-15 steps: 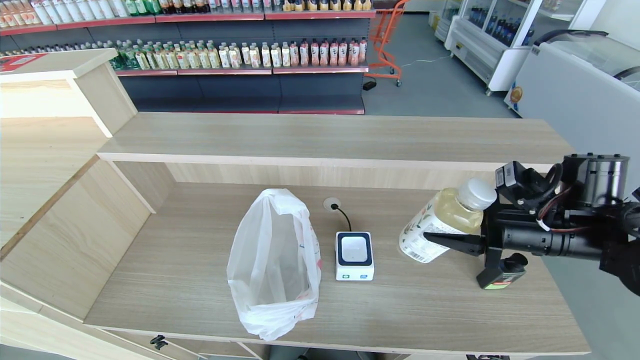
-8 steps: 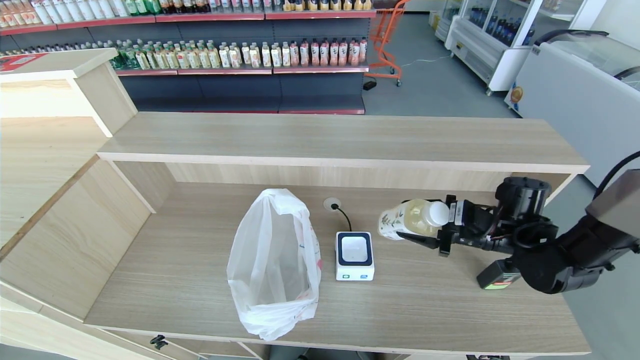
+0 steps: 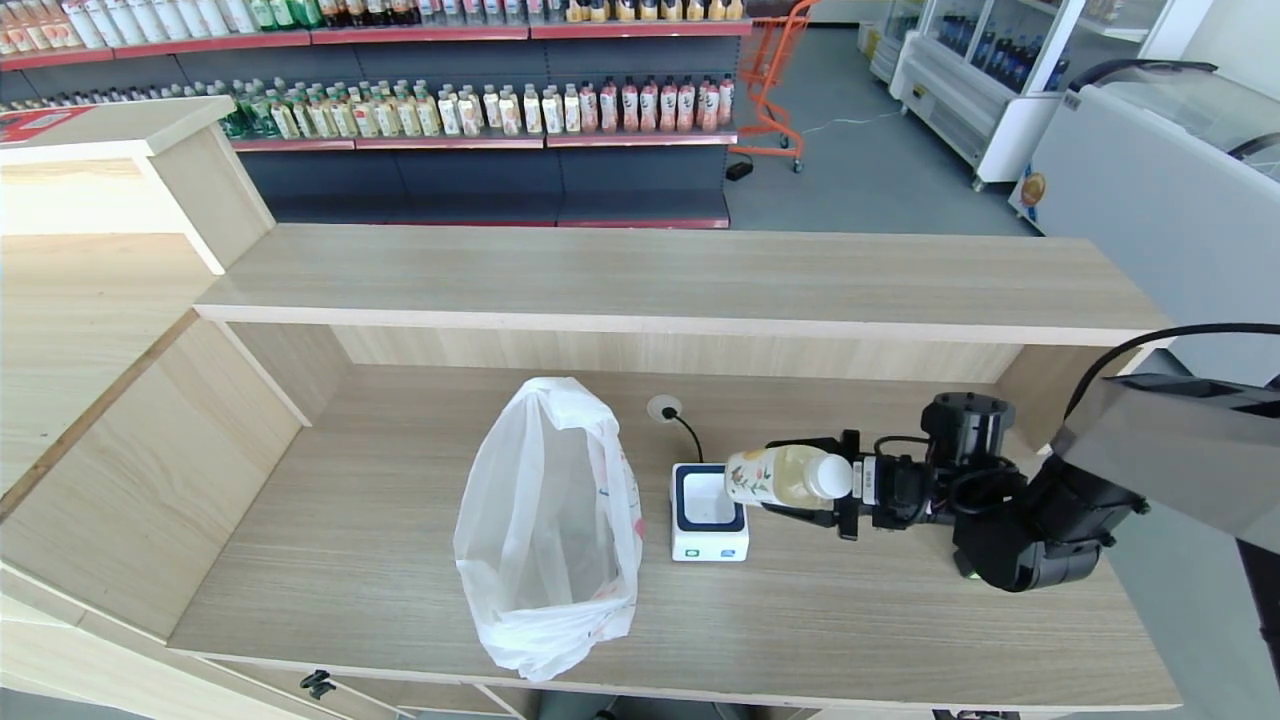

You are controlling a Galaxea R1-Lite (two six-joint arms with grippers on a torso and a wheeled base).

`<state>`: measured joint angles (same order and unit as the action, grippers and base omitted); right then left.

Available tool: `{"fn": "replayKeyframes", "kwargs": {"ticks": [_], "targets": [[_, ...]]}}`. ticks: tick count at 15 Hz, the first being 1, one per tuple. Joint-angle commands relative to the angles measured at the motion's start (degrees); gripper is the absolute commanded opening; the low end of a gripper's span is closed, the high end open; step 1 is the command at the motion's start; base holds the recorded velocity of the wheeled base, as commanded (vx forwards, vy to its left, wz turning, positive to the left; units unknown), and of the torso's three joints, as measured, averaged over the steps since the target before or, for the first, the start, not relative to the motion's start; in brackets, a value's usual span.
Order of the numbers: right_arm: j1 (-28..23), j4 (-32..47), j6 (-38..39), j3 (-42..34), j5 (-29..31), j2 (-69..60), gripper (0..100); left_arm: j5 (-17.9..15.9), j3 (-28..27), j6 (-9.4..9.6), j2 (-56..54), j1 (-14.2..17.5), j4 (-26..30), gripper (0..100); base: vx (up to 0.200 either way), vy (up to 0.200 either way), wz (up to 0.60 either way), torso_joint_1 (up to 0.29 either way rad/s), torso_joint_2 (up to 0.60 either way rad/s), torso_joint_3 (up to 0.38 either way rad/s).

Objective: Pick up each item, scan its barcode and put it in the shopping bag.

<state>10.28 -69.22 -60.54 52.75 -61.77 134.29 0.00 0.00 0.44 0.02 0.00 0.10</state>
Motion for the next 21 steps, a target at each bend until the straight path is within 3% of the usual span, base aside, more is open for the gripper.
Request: {"fn": "replayKeyframes", "kwargs": {"ticks": [1,7,16,20,21], "targets": [[0.71,0.05,-0.02,1.83,-0.02,2.55,0,0.00,0.00,0.00,-0.02,0.00,-0.01,100,0.000,0.000,0.00,0.000,0.00,0.000],[3.61,-2.41,-1.16,5.43,-1.86,6.95,0,0.00,0.00,0.00,-0.02,0.00,-0.01,100,0.000,0.000,0.00,0.000,0.00,0.000],[3.70,-5.14,-2.22,6.05,-2.74,8.88,0,0.00,0.00,0.00,-0.02,0.00,-0.01,100,0.000,0.000,0.00,0.000,0.00,0.000],[0.62,-5.14,10.88,1.83,-2.74,-3.77,0,0.00,0.00,0.00,-0.02,0.00,-0.01,100,0.000,0.000,0.00,0.000,0.00,0.000],[-3.16,-5.23,19.23,-3.44,-2.65,-12.48,0,0.00,0.00,0.00,-0.02,0.00,-0.01,100,0.000,0.000,0.00,0.000,0.00,0.000]]}}
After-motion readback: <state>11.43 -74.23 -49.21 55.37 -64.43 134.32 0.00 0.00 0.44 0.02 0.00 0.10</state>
